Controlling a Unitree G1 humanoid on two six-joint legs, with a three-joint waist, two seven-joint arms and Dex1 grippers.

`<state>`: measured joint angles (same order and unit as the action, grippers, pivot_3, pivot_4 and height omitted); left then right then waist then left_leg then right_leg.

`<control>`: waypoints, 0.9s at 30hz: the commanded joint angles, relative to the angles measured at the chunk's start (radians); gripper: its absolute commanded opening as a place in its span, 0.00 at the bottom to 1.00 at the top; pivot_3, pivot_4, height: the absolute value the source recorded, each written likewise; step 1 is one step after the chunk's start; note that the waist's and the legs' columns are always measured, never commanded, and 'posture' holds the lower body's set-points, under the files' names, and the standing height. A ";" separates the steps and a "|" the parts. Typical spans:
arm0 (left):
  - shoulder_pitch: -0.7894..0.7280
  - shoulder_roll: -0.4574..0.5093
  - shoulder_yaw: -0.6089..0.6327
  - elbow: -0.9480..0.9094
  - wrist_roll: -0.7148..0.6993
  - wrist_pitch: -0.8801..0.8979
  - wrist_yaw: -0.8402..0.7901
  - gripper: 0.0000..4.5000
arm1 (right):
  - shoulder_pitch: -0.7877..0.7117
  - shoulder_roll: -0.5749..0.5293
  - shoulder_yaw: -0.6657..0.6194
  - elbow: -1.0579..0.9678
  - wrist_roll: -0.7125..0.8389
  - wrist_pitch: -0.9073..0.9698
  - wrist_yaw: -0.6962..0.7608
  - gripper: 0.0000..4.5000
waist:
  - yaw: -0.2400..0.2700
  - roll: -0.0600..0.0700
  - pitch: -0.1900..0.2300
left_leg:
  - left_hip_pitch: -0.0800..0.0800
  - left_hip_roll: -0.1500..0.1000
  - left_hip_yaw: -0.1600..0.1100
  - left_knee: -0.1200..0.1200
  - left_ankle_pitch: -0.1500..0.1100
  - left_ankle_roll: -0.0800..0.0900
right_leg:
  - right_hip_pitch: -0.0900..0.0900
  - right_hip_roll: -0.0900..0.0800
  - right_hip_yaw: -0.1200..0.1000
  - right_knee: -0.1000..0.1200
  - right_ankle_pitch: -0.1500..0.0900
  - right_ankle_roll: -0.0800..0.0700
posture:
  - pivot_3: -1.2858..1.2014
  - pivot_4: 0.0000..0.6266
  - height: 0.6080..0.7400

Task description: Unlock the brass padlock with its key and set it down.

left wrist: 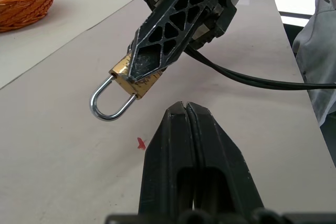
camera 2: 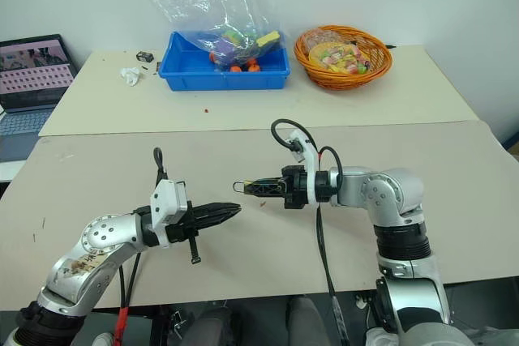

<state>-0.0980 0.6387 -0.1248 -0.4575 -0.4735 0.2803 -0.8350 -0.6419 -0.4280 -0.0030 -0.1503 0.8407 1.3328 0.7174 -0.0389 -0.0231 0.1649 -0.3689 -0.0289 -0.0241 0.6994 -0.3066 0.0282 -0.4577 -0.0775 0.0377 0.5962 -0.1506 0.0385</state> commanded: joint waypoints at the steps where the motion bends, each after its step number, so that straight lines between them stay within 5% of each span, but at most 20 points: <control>1: 0.004 -0.006 0.034 -0.037 -0.022 0.011 0.003 0.01 | 0.026 -0.033 0.012 -0.046 0.013 -0.046 0.052 0.03 | 0.000 0.000 0.000 | 0.000 0.000 0.000 0.000 0.000 0.000 | 0.000 0.000 0.000 0.000 0.000 0.000 | 0.52 0.24 0.96; 27: 0.020 -0.053 0.043 -0.007 0.008 -0.011 -0.008 0.01 | 0.008 -0.043 -0.023 -0.129 0.157 0.012 0.058 0.03 | 0.003 0.000 0.000 | 0.000 0.000 0.000 0.000 0.000 0.000 | 0.001 0.000 0.001 0.000 0.000 0.000 | 0.52 0.24 0.96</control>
<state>-0.0802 0.5875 -0.0913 -0.4553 -0.4728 0.2764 -0.8444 -0.6091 -0.4819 0.0110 -0.2124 0.9305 1.3383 0.7607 -0.0359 -0.0232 0.1649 -0.3686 -0.0291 -0.0239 0.6999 -0.3067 0.0282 -0.4571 -0.0776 0.0382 0.5959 -0.1506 0.0384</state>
